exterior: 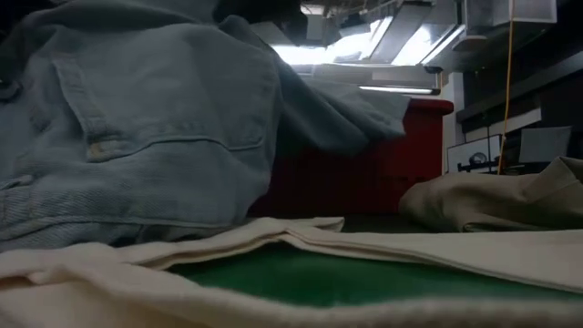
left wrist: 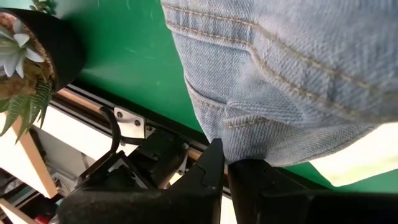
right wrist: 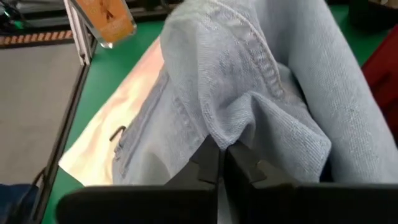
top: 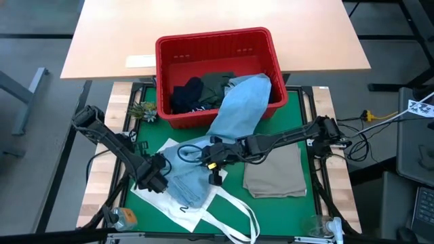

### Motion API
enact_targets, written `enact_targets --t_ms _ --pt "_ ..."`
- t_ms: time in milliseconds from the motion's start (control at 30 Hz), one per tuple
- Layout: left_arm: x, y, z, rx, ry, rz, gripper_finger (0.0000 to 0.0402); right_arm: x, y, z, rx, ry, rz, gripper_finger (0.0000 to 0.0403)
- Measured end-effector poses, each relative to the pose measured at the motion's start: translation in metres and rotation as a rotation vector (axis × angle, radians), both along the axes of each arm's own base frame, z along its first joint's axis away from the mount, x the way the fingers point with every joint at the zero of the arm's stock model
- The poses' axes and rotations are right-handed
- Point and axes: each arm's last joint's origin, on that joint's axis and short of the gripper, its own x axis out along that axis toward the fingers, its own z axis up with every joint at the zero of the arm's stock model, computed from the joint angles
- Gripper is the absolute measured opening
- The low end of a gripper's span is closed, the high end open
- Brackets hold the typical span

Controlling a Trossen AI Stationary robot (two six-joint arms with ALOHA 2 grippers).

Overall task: Fold Laundry from Bin
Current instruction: Fold the light blue pants

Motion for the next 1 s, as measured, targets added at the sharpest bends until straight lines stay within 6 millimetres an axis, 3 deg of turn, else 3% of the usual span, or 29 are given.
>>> enact_targets --t_ms 200,333,500,633,767,933,1000 --pt "0.003 0.004 0.000 0.001 0.000 0.024 0.0013 0.001 -0.002 0.000 -0.001 -0.003 -0.001 0.0077" --pt "0.005 0.007 0.000 0.004 0.002 0.042 0.0037 -0.001 -0.005 0.004 -0.049 0.006 0.050 0.0138" --pt "0.006 0.009 0.000 0.003 0.001 0.051 0.0081 -0.013 -0.011 0.042 -0.207 0.068 0.176 0.0191" --pt "0.006 0.009 0.000 0.003 -0.001 0.051 0.0097 -0.031 -0.016 0.077 -0.318 0.173 0.200 0.0207" --pt "0.006 0.009 0.000 0.003 -0.003 0.050 0.0096 -0.055 -0.023 0.099 -0.374 0.321 0.188 0.0209" --pt "0.007 0.009 0.000 0.019 -0.023 0.036 0.0093 -0.082 -0.033 0.099 -0.506 0.568 0.149 0.0209" --pt "0.008 0.008 -0.001 0.016 -0.036 0.034 0.0093 -0.081 -0.034 0.093 -0.541 0.592 0.120 0.0209"
